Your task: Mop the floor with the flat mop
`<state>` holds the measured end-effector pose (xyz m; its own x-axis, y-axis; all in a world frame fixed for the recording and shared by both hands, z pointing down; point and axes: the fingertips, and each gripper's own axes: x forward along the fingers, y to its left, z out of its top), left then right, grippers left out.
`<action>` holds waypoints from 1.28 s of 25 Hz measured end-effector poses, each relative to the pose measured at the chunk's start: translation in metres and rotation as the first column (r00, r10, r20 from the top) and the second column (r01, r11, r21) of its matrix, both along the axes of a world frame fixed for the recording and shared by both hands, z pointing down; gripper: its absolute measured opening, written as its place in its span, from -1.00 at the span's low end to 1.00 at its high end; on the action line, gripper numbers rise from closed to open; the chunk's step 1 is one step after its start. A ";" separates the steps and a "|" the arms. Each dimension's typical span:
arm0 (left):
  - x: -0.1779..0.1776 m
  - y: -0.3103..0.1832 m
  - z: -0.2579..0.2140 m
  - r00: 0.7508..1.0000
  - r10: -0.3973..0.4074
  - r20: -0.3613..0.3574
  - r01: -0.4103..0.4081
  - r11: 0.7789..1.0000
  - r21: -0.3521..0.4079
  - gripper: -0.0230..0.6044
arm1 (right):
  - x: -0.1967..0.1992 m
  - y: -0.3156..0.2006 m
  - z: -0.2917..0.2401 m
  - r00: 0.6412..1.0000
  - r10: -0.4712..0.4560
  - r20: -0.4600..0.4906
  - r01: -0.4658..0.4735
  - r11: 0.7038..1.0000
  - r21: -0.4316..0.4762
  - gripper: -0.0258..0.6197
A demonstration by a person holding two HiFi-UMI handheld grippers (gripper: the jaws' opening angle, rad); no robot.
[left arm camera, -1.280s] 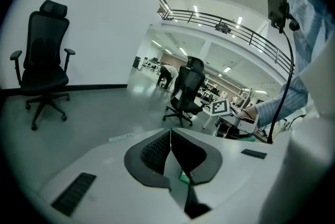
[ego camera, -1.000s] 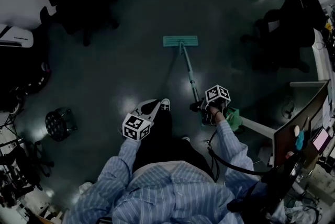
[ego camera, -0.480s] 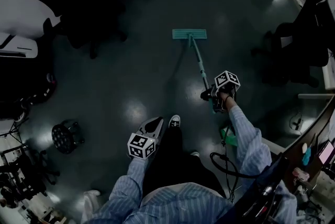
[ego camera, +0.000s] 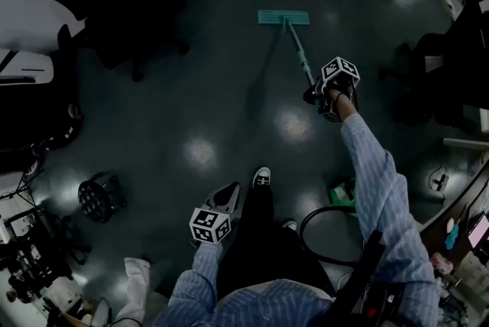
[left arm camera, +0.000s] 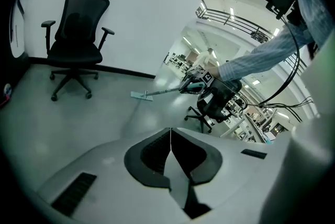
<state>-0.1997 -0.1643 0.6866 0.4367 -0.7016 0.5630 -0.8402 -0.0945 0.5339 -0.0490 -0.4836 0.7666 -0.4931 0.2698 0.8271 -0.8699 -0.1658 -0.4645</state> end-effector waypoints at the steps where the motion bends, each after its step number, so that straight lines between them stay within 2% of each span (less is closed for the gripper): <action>1: -0.002 0.000 0.003 1.000 -0.010 0.000 0.010 1.000 -0.006 -0.90 | -0.005 -0.010 0.001 1.000 0.003 -0.004 -0.003 1.000 0.006 -0.74; 7: -0.012 0.006 0.006 0.999 -0.053 -0.006 0.053 0.998 -0.017 -0.90 | -0.021 -0.033 0.001 0.999 0.041 0.001 -0.041 0.999 0.004 -0.75; 10: -0.012 0.008 0.003 0.999 -0.050 -0.005 0.050 0.999 -0.010 -0.90 | -0.022 -0.022 -0.003 0.999 0.048 0.019 -0.048 0.999 -0.001 -0.75; 14: -0.003 0.007 -0.007 0.999 -0.037 -0.009 0.037 0.999 0.015 -0.90 | -0.004 0.008 -0.008 0.999 0.045 0.016 -0.045 0.999 -0.007 -0.75; 20: 0.019 0.013 -0.024 1.000 0.011 -0.008 -0.011 0.998 0.061 -0.90 | 0.029 0.083 -0.009 0.999 0.041 0.021 -0.040 0.999 -0.019 -0.75; 25: 0.038 0.030 -0.045 0.998 0.027 -0.053 -0.021 0.994 0.104 -0.90 | 0.057 0.158 -0.010 0.999 0.030 0.025 -0.029 0.999 -0.033 -0.75; 32: 0.071 0.075 -0.067 0.995 0.095 -0.023 -0.090 0.985 0.149 -0.90 | 0.103 0.275 -0.014 0.999 0.029 0.034 -0.028 0.999 -0.046 -0.75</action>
<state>-0.1282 -0.0890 0.6194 0.5187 -0.7321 0.4416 -0.8079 -0.2508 0.5332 0.0541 -0.2088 0.7530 -0.5295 0.2919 0.7965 -0.8479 -0.2120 -0.4860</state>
